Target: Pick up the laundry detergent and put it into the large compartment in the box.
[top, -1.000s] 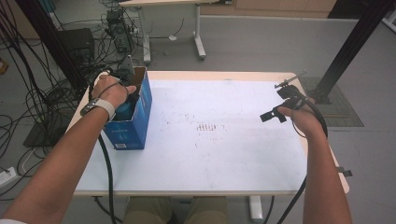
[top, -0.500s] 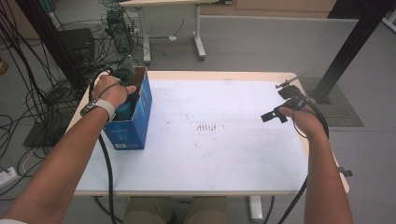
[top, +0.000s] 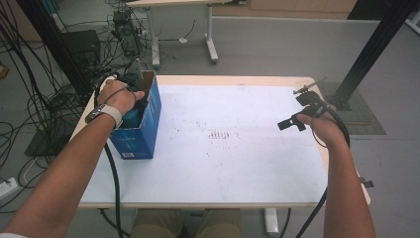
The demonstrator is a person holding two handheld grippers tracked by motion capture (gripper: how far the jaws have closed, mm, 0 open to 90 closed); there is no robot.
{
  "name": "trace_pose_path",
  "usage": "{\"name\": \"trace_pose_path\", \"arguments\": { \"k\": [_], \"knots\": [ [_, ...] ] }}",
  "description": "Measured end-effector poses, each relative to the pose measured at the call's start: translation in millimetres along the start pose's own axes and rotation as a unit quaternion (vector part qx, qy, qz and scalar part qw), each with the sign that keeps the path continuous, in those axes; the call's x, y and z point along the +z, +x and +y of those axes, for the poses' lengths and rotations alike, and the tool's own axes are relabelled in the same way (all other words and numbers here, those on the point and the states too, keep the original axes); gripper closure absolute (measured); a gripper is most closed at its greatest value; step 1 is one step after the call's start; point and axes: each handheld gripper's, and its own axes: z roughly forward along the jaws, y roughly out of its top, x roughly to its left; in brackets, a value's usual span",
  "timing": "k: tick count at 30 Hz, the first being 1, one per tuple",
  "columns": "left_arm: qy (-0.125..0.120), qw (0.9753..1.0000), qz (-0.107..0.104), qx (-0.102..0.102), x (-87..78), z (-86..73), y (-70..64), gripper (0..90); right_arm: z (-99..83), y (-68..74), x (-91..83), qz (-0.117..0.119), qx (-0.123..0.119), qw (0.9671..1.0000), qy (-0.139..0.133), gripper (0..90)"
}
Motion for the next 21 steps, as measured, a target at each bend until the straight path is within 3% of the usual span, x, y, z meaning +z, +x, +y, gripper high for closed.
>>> {"name": "trace_pose_path", "arguments": {
  "k": [21],
  "knots": [
    [0.001,1.0,-0.001,-0.002,0.2,-0.4,0.8,38.1,-1.4,-0.7,-2.0,0.0,0.001,1.0,-0.003,7.2]
  ]
}}
